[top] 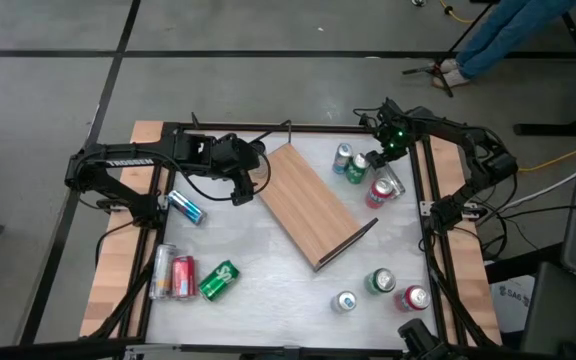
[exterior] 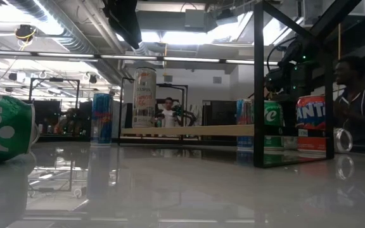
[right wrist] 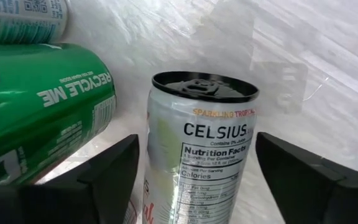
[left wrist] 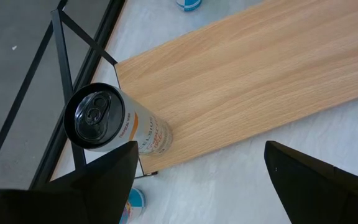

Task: Place canned beverage on shelf
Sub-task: Put the top white yellow soda can on the shelf aligned with the other white yellow soda can

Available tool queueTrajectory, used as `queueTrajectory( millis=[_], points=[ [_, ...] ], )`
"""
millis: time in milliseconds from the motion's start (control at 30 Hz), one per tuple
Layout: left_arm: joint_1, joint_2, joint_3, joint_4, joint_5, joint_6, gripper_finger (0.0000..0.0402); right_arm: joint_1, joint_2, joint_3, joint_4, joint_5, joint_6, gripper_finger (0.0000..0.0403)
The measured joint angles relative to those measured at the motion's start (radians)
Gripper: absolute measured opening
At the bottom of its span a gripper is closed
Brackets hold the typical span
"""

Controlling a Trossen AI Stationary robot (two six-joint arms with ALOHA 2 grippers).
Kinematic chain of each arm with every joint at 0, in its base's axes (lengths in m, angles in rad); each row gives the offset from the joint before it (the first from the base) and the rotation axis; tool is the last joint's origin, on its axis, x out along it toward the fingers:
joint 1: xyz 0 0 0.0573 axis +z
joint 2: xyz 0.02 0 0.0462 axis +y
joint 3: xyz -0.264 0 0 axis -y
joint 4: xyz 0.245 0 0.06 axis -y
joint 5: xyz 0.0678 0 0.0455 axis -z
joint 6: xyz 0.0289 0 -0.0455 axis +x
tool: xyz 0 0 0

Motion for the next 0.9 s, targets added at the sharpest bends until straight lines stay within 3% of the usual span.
queueTrajectory(
  millis=[233, 900],
  points=[
    [0.000, 0.000, 0.000, 0.000, 0.000, 0.000, 0.0339, 0.000, 0.000, 0.000, -0.008, 0.000, 0.001, 0.0359],
    [0.000, 0.000, 0.000, 0.000, 0.000, 0.000, 0.0339, -0.016, -0.005, 0.004, -0.070, 0.054, 0.033, 0.0351]
  ],
)
